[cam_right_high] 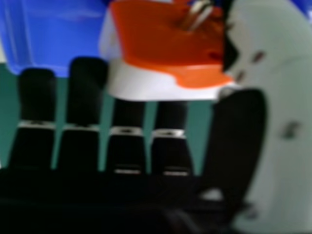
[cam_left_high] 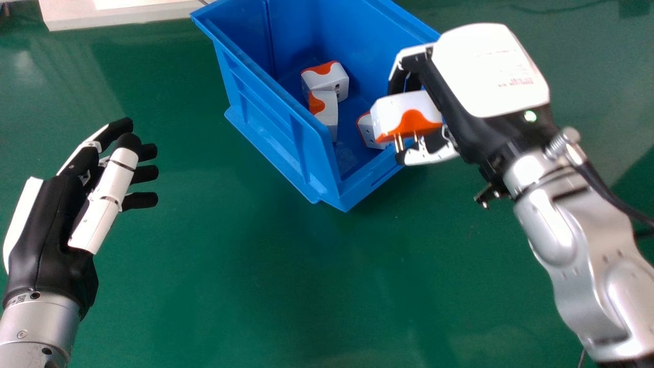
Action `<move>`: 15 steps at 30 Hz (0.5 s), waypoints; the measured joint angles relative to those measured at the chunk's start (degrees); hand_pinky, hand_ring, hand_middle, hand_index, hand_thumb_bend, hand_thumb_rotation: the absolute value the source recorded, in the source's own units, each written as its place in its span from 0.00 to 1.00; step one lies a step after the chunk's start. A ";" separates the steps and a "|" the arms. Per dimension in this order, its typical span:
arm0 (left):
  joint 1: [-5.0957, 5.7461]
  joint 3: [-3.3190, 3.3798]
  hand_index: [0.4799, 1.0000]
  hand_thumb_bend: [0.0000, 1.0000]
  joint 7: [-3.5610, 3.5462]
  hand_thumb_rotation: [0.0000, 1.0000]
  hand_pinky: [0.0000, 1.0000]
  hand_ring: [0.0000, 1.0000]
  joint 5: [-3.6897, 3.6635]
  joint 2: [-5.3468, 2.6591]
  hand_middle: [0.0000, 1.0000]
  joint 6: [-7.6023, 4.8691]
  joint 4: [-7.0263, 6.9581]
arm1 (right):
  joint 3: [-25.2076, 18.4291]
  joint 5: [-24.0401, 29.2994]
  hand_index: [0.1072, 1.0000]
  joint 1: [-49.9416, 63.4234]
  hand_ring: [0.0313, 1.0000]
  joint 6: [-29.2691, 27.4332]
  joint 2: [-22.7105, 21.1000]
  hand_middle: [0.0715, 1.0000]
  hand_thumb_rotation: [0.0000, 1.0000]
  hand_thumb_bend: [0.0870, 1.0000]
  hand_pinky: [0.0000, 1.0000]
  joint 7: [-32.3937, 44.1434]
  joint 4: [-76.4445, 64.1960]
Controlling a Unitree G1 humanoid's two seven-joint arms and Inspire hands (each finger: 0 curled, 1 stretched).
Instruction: Pick all objects and put in blue box
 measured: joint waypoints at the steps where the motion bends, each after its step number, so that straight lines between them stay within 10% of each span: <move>1: 0.03 -0.01 0.74 0.40 0.00 0.74 0.67 0.77 0.01 0.01 0.79 -0.03 0.01 | 0.67 -0.16 0.42 -1.35 0.42 0.04 0.04 0.49 0.00 0.45 0.34 -0.25 1.41; 15: 1.74 -0.68 0.74 0.40 0.17 0.74 0.67 0.76 0.57 -0.01 0.79 -0.19 -1.32 | 7.57 0.11 0.41 -17.81 0.41 -0.58 2.01 0.49 0.00 0.45 0.34 -6.54 21.98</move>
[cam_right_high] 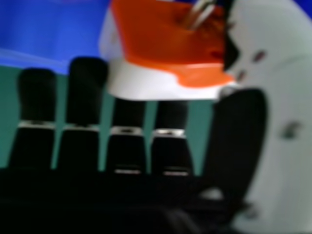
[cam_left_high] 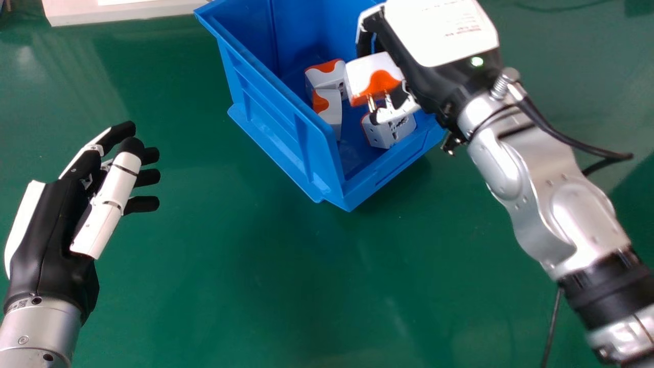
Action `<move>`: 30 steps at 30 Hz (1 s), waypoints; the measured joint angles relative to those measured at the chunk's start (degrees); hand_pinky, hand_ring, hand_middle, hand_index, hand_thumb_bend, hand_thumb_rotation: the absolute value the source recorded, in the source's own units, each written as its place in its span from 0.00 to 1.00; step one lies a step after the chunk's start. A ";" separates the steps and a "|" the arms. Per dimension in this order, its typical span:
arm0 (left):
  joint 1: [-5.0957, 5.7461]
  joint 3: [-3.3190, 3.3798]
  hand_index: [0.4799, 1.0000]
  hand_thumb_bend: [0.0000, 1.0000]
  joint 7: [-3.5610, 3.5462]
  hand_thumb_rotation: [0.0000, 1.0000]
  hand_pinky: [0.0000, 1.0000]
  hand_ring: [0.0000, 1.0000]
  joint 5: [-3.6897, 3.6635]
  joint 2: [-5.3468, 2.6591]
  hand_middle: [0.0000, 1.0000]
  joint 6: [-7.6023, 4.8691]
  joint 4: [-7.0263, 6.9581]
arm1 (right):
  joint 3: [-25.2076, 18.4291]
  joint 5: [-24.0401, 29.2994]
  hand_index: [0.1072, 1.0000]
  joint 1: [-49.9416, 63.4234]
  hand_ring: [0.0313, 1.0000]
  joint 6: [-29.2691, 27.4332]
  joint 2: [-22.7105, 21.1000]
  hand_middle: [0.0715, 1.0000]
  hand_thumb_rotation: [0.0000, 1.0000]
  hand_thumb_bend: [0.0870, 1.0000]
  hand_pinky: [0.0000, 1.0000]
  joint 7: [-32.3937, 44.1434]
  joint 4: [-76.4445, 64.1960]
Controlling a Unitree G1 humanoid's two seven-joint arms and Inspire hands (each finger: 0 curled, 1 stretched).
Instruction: Pick all objects and put in blue box
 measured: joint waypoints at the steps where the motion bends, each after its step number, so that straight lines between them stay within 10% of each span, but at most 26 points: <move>1: 0.13 -0.04 0.74 0.40 0.00 0.74 0.67 0.76 0.01 -0.01 0.79 0.00 -0.13 | 0.29 0.06 0.40 -0.73 0.41 0.02 0.34 0.49 0.00 0.45 0.34 -0.34 1.17; 30: 2.71 -1.15 0.72 0.39 1.11 0.73 0.66 0.75 0.62 -1.03 0.78 1.42 -4.78 | 9.22 3.34 0.36 -15.09 0.45 0.01 6.75 0.49 0.00 0.46 0.41 -6.27 26.80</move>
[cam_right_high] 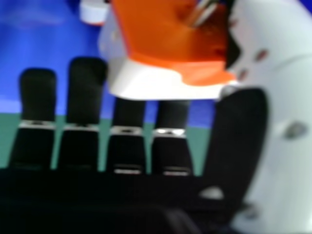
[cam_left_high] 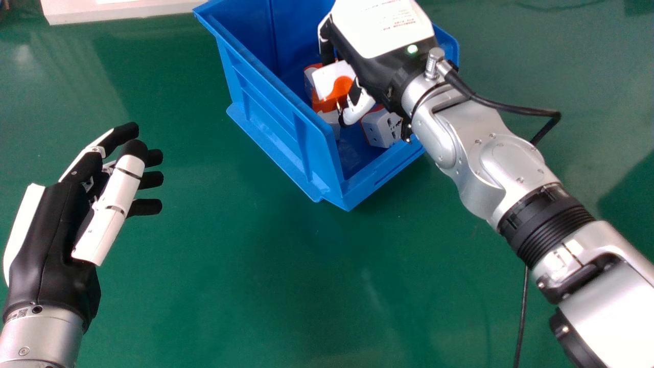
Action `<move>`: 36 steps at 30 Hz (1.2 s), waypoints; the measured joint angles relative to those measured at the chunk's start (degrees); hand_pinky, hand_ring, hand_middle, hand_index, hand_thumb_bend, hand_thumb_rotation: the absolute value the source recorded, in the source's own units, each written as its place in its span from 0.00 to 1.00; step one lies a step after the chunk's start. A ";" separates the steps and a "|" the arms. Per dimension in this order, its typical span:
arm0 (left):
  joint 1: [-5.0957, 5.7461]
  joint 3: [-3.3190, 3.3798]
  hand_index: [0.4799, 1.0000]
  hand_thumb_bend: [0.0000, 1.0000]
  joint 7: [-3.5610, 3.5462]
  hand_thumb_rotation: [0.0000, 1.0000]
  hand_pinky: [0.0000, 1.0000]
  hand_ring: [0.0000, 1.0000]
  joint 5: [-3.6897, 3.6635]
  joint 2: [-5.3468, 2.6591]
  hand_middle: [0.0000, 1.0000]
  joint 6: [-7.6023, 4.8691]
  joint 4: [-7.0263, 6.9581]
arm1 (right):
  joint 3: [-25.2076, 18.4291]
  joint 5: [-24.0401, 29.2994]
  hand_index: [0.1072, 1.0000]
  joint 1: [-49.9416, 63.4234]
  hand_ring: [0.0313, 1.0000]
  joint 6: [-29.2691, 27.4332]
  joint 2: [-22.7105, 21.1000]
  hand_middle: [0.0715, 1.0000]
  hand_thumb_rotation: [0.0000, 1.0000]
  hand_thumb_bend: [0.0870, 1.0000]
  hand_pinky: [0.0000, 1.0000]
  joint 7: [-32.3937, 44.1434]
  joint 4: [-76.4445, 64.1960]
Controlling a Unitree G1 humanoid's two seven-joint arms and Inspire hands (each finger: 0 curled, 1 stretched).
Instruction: Pick all objects and put in blue box
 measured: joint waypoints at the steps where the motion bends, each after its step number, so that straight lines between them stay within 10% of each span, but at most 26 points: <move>1: 0.08 0.00 0.72 0.39 0.00 0.73 0.66 0.75 -0.01 -0.01 0.78 0.00 -0.02 | 0.05 0.17 0.36 0.00 0.45 -0.11 -0.01 0.49 0.00 0.46 0.41 -0.28 0.19; 11: 0.81 0.03 0.72 0.39 0.00 0.73 0.66 0.75 -0.45 -0.10 0.78 0.03 -0.84 | 0.15 3.56 0.39 -0.01 0.44 1.55 0.29 0.50 0.00 0.46 0.39 1.80 2.15; 17: 1.06 0.06 0.72 0.38 -0.02 0.73 0.65 0.74 -0.64 -0.09 0.77 0.05 -1.14 | 1.44 3.52 0.77 0.00 0.80 1.45 -0.96 0.82 0.00 0.32 0.69 5.30 1.44; 23: 1.08 0.11 0.71 0.38 -0.02 0.73 0.65 0.74 -0.66 -0.09 0.78 0.05 -1.15 | 2.56 2.54 0.95 0.00 0.96 1.97 -2.07 0.96 0.00 0.25 0.85 4.73 -0.41; 36: -0.09 0.05 0.71 0.38 -0.02 0.73 0.65 0.74 -0.61 0.00 0.77 0.04 -0.29 | 3.75 2.26 1.00 0.68 1.00 5.48 -2.06 1.00 0.00 0.28 0.92 4.29 -2.68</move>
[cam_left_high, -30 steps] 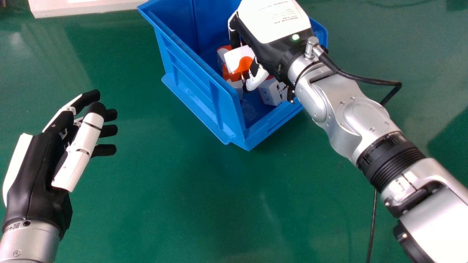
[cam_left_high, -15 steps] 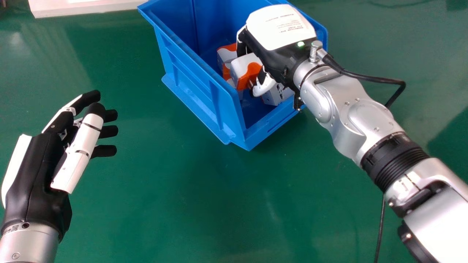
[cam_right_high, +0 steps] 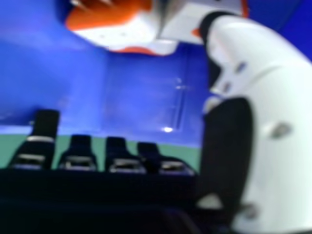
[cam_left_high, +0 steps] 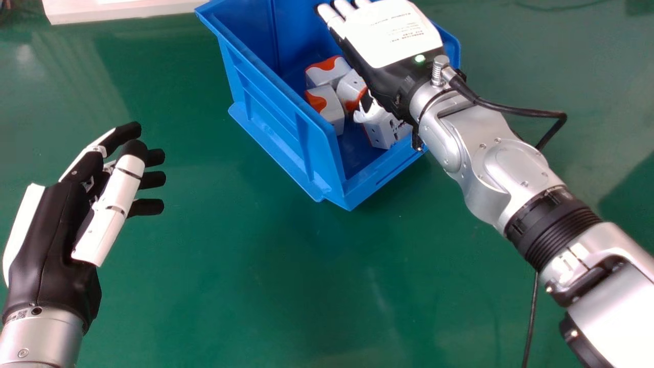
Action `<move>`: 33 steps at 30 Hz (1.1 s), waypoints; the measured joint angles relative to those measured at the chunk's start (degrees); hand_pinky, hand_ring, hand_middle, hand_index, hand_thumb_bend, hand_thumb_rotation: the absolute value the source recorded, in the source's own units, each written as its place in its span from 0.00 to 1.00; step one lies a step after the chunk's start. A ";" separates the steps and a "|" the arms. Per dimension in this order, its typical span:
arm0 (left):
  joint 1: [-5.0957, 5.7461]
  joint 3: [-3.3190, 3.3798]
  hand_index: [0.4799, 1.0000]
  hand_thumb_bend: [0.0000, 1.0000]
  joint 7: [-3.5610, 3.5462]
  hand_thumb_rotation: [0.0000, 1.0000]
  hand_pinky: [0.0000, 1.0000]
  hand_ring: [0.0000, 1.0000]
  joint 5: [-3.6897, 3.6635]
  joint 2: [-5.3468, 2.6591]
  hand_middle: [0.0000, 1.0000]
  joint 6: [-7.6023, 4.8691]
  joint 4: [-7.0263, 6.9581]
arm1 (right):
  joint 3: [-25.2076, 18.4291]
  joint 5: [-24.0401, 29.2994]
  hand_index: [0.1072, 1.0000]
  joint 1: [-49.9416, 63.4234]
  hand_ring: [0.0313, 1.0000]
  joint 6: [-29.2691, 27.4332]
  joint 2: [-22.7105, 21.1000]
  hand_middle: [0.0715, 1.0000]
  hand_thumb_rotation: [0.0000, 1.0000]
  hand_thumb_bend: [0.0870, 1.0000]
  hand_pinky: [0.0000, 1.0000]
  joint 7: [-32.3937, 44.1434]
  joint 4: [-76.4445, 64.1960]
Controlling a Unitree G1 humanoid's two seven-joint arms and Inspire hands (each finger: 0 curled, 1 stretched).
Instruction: Pick all objects and put in blue box
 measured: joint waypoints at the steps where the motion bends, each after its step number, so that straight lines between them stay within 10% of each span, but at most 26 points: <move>1: -0.12 0.00 0.71 0.38 0.00 0.73 0.65 0.74 0.01 0.03 0.77 0.00 0.22 | -0.04 0.07 1.00 0.21 1.00 0.16 -0.01 1.00 0.00 0.27 0.93 0.02 -0.41; 21: -2.40 0.43 0.71 0.38 -0.08 0.73 0.66 0.75 0.00 0.82 0.77 -0.27 3.39 | -8.70 1.45 0.97 21.70 1.00 6.03 -3.57 1.00 0.00 0.19 0.90 -1.49 -34.62; 33: -3.02 1.62 0.72 0.39 -1.26 0.73 0.66 0.75 -0.64 1.14 0.78 -0.86 4.99 | -14.70 -0.89 0.99 54.39 1.00 6.91 -2.02 1.00 0.00 0.34 0.91 -6.70 -66.18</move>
